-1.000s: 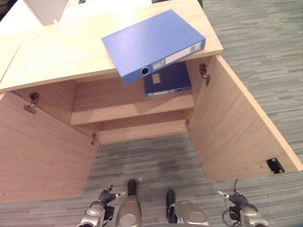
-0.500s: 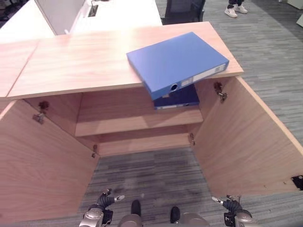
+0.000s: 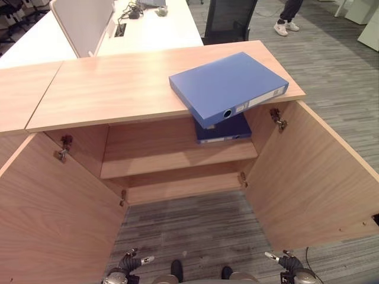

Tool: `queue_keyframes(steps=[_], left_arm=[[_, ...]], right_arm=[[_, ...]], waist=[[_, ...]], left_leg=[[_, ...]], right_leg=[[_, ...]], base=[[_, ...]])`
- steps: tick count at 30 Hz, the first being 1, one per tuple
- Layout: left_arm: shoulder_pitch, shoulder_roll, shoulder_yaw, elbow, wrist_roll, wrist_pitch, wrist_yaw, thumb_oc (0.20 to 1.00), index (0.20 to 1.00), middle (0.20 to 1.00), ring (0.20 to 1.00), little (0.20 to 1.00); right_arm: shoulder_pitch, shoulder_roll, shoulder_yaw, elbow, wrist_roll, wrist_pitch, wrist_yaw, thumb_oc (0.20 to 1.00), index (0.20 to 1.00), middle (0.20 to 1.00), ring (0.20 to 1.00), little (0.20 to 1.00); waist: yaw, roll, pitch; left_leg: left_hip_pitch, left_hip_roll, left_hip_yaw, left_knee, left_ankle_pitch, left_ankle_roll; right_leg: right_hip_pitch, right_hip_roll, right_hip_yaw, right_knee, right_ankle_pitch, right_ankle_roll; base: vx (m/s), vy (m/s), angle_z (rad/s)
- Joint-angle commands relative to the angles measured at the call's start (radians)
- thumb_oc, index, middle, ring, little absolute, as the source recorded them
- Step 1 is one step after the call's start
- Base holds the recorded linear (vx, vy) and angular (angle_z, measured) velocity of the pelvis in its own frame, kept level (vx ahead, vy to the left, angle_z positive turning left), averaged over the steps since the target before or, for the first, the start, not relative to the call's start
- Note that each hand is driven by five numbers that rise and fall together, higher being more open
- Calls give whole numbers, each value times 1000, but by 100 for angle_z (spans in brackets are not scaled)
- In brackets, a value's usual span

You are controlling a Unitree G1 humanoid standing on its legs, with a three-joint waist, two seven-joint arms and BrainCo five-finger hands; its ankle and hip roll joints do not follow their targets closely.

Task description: Put the empty folder in the office cabinet

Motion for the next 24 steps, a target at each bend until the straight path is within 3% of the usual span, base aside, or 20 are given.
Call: queue_keyframes(steps=[1, 3, 6, 10, 18, 21, 24], left_arm=[[-64, 47, 15, -43, 25, -24, -1, 1000, 1000, 1000, 1000, 1000], [-67, 50, 18, -42, 25, -23, -1, 1000, 1000, 1000, 1000, 1000], [-78, 61, 21, -36, 22, -30, -1, 1000, 1000, 1000, 1000, 1000], [-74, 47, 25, -19, 19, -31, 3, 1000, 1000, 1000, 1000, 1000], [-54, 26, 19, -3, 32, -28, 3, 1000, 1000, 1000, 1000, 1000], [-38, 32, 23, -19, 47, -25, 1, 1000, 1000, 1000, 1000, 1000], [15, 46, 46, -72, 82, -34, -3, 1000, 1000, 1000, 1000, 1000]], right_arm=[[-71, -5, -22, -32, 17, -16, -13, 1000, 1000, 1000, 1000, 1000], [-71, 1, -22, -34, 20, -18, -13, 1000, 1000, 1000, 1000, 1000], [-61, 2, -14, -26, 34, -22, -12, 1000, 1000, 1000, 1000, 1000], [-46, 5, -9, -13, 35, -22, -12, 1000, 1000, 1000, 1000, 1000], [-26, -3, -2, -29, 31, -25, -15, 1000, 1000, 1000, 1000, 1000], [-22, -31, 10, -150, -13, -36, -21, 1000, 1000, 1000, 1000, 1000], [38, -122, -36, -490, -128, -80, -34, 1000, 1000, 1000, 1000, 1000]], waist=[[19, -59, 96], [16, -54, 102], [1, -58, 96], [-2, -62, 81], [2, -60, 51], [5, -60, 45], [-1, -59, 39]], left_leg=[[51, 23, 23, 55, -119, -5], [53, 25, 17, 59, -123, 0], [70, 11, -6, 64, -143, -2], [73, 8, -25, 62, -145, -12], [117, 25, -34, 12, -124, -34], [130, 30, -38, 6, -125, -39], [143, 34, -40, 3, -128, -42]], right_leg=[[-91, -151, 59, 174, 163, 182], [-121, -139, 60, 205, 159, 180], [-105, -97, 32, 57, 90, 134], [-56, -67, 57, -31, 86, 104], [40, -59, 20, -131, 95, 93], [62, -56, 13, -139, 89, 91], [76, -58, 8, -137, 79, 95]], base=[[-83, 114, -7], [61, 54, -1], [135, 1, 12], [62, -36, 27], [69, -54, 10], [38, -43, -2], [23, -13, -1]])
